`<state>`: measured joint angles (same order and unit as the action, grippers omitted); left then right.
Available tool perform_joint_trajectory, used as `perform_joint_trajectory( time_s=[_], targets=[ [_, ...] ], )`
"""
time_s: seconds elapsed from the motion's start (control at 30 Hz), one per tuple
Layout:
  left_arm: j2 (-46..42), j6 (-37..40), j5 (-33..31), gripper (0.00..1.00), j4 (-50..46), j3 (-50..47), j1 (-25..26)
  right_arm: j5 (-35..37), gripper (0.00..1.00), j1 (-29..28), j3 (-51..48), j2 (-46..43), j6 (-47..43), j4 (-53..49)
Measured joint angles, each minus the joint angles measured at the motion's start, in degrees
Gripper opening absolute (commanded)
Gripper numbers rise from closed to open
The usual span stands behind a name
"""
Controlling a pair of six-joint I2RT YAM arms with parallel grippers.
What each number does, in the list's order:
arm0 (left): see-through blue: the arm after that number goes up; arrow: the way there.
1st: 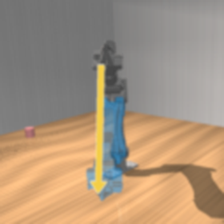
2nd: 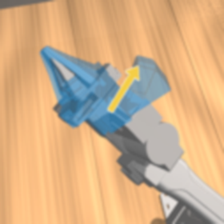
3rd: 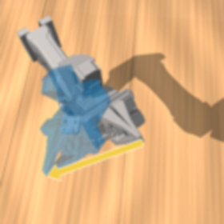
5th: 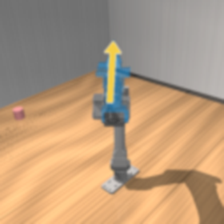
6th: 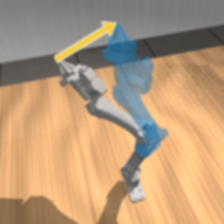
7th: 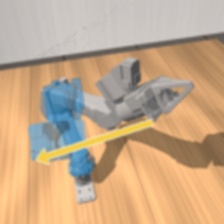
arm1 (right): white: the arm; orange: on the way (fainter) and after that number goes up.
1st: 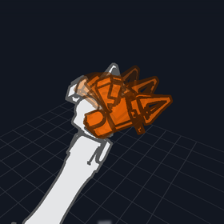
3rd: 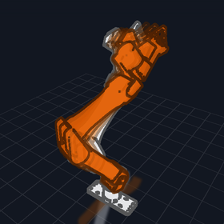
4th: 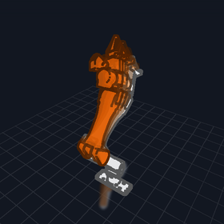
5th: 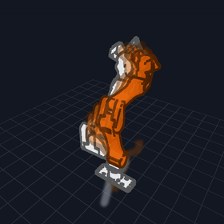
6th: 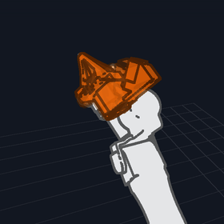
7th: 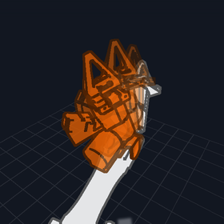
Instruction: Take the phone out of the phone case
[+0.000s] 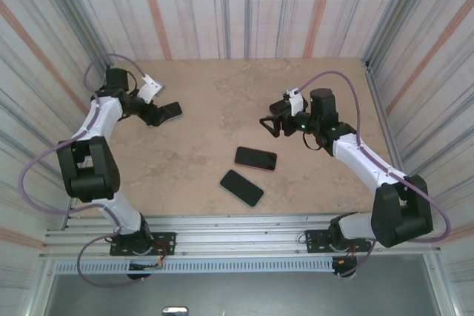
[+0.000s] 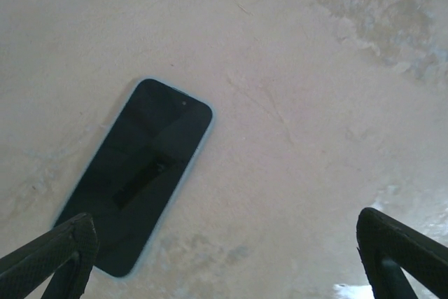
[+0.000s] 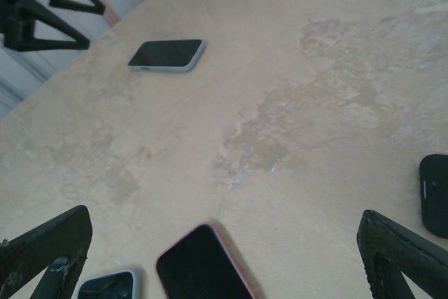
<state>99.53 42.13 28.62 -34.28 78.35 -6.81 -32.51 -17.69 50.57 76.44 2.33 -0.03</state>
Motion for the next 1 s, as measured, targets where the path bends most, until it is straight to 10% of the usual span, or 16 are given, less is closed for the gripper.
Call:
perform_joint_trajectory(
  time_s=[1.0],
  targets=[
    [24.8, 18.1, -11.4, 0.99, -6.6, 19.4, 1.6, -5.0, 0.99, -2.6, 3.1, 1.9, 1.6, -3.6]
  ],
)
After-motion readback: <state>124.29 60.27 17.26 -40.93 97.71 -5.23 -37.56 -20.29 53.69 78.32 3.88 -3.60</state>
